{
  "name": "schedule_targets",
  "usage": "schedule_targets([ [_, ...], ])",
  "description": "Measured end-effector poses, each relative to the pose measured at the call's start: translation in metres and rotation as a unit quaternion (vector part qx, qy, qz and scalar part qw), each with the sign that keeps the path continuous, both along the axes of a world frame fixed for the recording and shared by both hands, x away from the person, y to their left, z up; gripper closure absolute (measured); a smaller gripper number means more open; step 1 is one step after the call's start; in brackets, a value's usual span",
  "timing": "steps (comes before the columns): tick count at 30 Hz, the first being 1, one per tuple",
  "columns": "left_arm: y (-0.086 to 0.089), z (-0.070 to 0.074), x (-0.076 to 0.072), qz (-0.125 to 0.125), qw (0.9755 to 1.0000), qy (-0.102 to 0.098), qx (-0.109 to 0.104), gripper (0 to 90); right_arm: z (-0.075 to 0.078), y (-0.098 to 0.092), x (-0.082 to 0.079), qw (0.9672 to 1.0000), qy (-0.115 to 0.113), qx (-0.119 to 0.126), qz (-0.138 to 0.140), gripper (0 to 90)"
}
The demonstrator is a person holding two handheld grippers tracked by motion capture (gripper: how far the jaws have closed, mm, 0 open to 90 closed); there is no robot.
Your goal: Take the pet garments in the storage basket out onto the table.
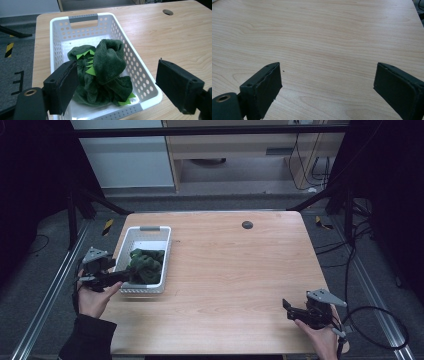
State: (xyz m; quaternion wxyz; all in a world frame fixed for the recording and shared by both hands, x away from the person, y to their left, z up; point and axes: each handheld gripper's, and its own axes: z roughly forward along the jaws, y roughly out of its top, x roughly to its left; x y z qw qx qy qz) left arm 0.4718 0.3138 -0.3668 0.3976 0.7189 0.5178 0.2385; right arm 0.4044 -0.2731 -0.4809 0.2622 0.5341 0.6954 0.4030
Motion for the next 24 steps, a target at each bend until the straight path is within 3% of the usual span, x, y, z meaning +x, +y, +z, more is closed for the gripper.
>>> schedule_targets([
  [15,-0.006,0.000,0.025,-0.007,0.9990,0.032,0.030,17.1,-0.001,0.000,0.001,1.0000,0.002,-0.002,0.003,7.8],
  [24,-0.011,-0.002,0.042,-0.010,0.9971,0.055,0.051,16.8,-0.002,0.000,0.002,1.0000,0.005,-0.003,0.005,7.7],
])
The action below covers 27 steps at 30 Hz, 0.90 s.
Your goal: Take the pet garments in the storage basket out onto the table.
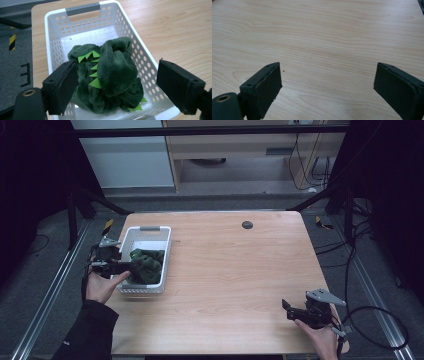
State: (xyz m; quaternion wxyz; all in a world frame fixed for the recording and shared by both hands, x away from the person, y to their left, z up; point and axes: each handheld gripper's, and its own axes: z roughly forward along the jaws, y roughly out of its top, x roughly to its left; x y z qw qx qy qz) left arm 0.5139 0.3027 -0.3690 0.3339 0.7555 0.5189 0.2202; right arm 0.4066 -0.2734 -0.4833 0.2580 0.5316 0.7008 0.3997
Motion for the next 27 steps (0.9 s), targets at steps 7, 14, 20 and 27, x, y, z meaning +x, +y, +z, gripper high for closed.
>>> schedule_targets([
  [7,-0.004,-0.001,0.010,-0.007,0.9998,0.016,0.010,16.6,0.000,0.000,0.000,1.0000,0.004,0.001,0.003,7.6],
  [14,-0.008,-0.002,0.019,-0.013,0.9993,0.026,0.022,17.6,-0.001,0.001,0.001,0.9999,0.009,0.003,0.005,7.5],
  [20,-0.008,-0.004,0.025,-0.011,0.9987,0.039,0.032,19.5,-0.002,0.001,0.002,0.9999,0.012,0.002,0.007,7.3],
  [27,-0.011,-0.009,0.030,-0.010,0.9979,0.050,0.040,20.3,-0.002,0.002,0.002,0.9998,0.017,0.002,0.008,7.1],
])
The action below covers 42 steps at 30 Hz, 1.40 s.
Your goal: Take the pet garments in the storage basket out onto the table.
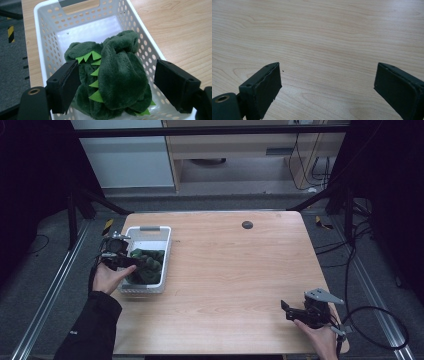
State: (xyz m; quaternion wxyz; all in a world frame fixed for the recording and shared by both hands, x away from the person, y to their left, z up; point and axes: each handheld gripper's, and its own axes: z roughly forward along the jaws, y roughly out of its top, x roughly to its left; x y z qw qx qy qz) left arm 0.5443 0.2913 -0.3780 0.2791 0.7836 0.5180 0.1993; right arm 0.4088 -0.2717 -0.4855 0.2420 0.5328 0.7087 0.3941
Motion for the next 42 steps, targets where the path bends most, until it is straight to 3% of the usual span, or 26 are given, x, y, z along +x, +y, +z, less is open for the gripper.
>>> schedule_targets([
  [16,-0.007,-0.019,0.013,-0.005,0.9990,0.042,0.011,24.9,-0.001,0.001,0.001,1.0000,0.004,-0.004,0.004,6.7],
  [25,-0.006,-0.032,0.020,-0.005,0.9978,0.065,0.012,32.7,-0.001,0.001,0.002,1.0000,0.006,-0.004,0.006,6.5],
  [42,-0.004,-0.040,0.021,-0.003,0.9953,0.096,0.006,69.1,-0.002,0.002,0.003,0.9999,0.009,-0.009,0.011,6.3],
])
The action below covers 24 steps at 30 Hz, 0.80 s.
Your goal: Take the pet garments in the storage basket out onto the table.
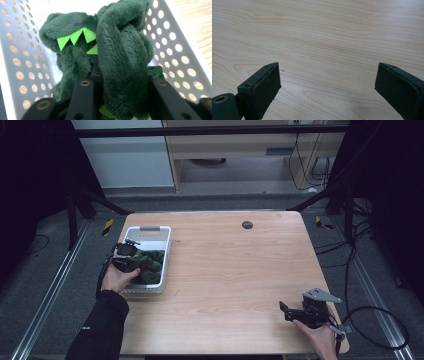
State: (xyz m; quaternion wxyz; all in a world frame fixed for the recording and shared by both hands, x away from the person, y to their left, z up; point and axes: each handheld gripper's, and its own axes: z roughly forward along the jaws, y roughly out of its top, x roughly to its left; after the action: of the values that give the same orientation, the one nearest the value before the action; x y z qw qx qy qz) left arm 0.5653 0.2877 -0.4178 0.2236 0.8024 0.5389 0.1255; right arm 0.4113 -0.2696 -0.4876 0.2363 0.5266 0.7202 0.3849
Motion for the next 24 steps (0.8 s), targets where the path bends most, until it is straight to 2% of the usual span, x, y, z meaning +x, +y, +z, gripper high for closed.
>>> schedule_targets([
  [4,0.001,0.002,-0.002,-0.001,1.0000,-0.002,-0.005,73.9,0.000,0.000,0.000,1.0000,-0.001,-0.001,0.001,6.3],
  [9,0.003,0.010,-0.007,-0.002,0.9998,-0.016,-0.015,75.5,0.000,0.000,0.000,1.0000,-0.001,-0.001,0.001,6.3],
  [14,0.010,0.026,-0.015,0.000,0.9990,-0.034,-0.027,76.1,0.001,0.000,-0.001,1.0000,0.002,0.003,-0.002,6.3],
  [15,0.010,0.026,-0.015,0.000,0.9990,-0.034,-0.027,76.2,0.001,0.000,-0.001,1.0000,0.002,0.003,-0.002,6.3],
  [16,0.012,0.033,-0.018,-0.003,0.9988,-0.042,-0.026,76.2,0.001,0.000,-0.001,1.0000,0.002,0.004,-0.002,6.3],
  [20,0.014,0.046,-0.025,-0.007,0.9978,-0.059,-0.031,76.4,0.000,0.000,0.000,1.0000,0.001,0.000,-0.001,6.3],
  [24,0.014,0.057,-0.030,-0.012,0.9970,-0.069,-0.032,76.5,0.000,0.000,0.000,1.0000,0.001,0.001,-0.001,6.3],
])
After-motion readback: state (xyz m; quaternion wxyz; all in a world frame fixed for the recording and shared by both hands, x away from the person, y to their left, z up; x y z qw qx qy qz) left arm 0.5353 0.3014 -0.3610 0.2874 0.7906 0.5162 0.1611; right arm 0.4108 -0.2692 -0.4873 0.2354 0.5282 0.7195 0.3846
